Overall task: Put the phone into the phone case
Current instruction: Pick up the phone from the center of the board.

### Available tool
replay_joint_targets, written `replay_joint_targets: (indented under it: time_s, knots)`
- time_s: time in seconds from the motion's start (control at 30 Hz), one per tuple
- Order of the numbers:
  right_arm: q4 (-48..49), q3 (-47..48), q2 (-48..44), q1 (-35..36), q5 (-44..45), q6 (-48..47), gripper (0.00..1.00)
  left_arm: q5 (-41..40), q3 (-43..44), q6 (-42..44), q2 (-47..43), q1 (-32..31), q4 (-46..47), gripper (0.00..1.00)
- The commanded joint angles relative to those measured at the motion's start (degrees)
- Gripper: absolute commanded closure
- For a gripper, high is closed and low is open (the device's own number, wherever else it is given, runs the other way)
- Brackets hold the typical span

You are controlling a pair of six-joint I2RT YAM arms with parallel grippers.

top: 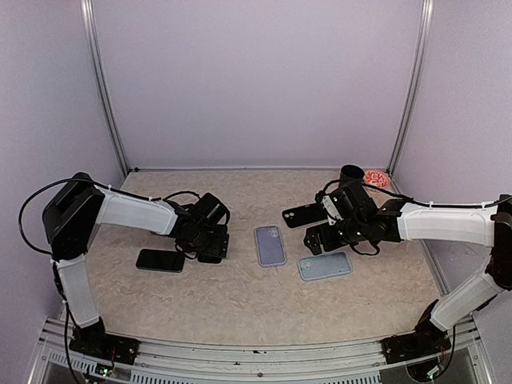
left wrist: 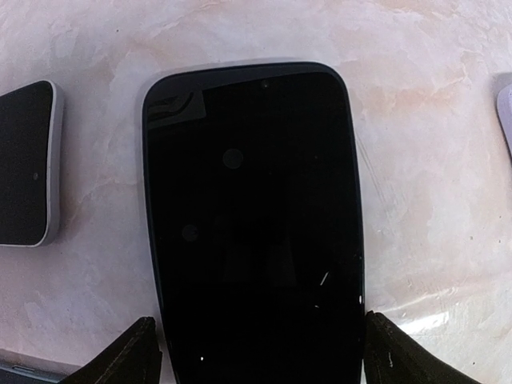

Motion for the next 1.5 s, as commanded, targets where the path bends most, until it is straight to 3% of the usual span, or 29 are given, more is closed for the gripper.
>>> replay_joint_targets:
  time_s: [0.0, 0.33, 0.77, 1.47]
  knots:
    - [1.4, -0.6, -0.6, 0.8, 0.5, 0.1, 0.01, 0.9, 0.5, 0.4, 1.5, 0.2, -2.8, 0.18]
    - [1.4, 0.9, 0.4, 0.8, -0.4, -0.8, 0.01, 1.7, -1.0, 0.8, 1.3, 0.0, -2.0, 0.34]
    - [1.6, 4.6, 2.0, 0.8, -3.7, -2.0, 0.01, 1.6, -3.3, 2.2, -3.2, -0.1, 3.9, 0.34]
    - [2.9, 12.3, 8.8, 0.8, -22.5, 1.3, 0.01, 1.6, -10.9, 6.7, -10.5, -4.5, 15.7, 0.35]
